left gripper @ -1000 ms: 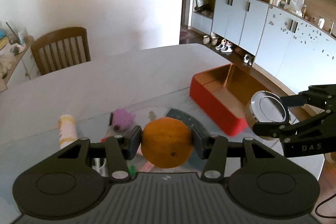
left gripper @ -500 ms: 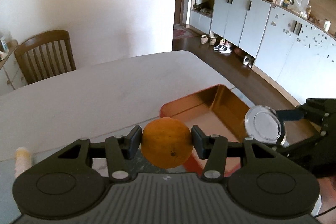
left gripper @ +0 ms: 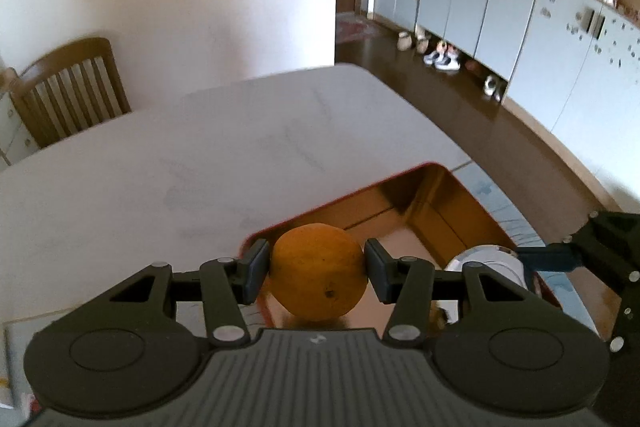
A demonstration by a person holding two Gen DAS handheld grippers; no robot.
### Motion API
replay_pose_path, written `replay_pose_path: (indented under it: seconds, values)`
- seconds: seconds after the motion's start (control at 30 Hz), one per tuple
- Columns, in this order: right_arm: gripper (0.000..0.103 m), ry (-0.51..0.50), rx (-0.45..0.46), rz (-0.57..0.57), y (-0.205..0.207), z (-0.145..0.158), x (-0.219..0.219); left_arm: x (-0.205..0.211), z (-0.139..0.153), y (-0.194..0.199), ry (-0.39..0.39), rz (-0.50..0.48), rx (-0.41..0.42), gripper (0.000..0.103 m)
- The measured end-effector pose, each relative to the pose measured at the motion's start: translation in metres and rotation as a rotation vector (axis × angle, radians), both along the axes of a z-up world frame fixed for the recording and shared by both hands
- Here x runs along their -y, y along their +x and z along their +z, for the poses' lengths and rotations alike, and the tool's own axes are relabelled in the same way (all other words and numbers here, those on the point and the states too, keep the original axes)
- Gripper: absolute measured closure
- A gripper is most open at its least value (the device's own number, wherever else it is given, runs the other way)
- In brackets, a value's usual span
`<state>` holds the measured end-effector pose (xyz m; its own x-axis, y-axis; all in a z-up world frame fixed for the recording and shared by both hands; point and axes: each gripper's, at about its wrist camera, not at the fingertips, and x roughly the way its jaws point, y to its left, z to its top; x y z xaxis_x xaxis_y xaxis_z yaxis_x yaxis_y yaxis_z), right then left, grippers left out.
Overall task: Organize rigid objects
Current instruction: 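Lower the orange into the red box with the left tool while the right tool lowers the compact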
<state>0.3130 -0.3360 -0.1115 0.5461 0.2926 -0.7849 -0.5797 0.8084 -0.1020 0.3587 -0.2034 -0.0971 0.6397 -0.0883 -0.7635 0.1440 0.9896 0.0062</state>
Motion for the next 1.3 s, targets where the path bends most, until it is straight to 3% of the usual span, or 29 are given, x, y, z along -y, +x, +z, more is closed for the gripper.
replay_pose_path:
  seconds: [0.4,0.73,1.0,1.13,1.3]
  values:
    - [0.028,-0.026,-0.041,0.106,0.012,-0.023,-0.013,0.017,-0.034,0.025,0.029,-0.023,-0.088,0.052]
    - [0.026,-0.036,-0.053,0.091,0.008,-0.028,-0.022,0.016,-0.034,0.029,0.015,-0.04,-0.065,0.052]
    - [0.018,0.012,-0.047,0.064,-0.001,-0.015,-0.018,0.013,-0.032,0.028,-0.008,-0.033,-0.071,0.051]
    - [0.018,0.033,-0.043,0.051,-0.004,-0.009,-0.009,0.015,-0.024,0.02,0.001,-0.046,-0.054,0.041]
    - [0.016,0.067,-0.037,0.031,-0.005,0.002,0.0,0.015,-0.012,0.007,-0.002,-0.039,-0.019,0.041]
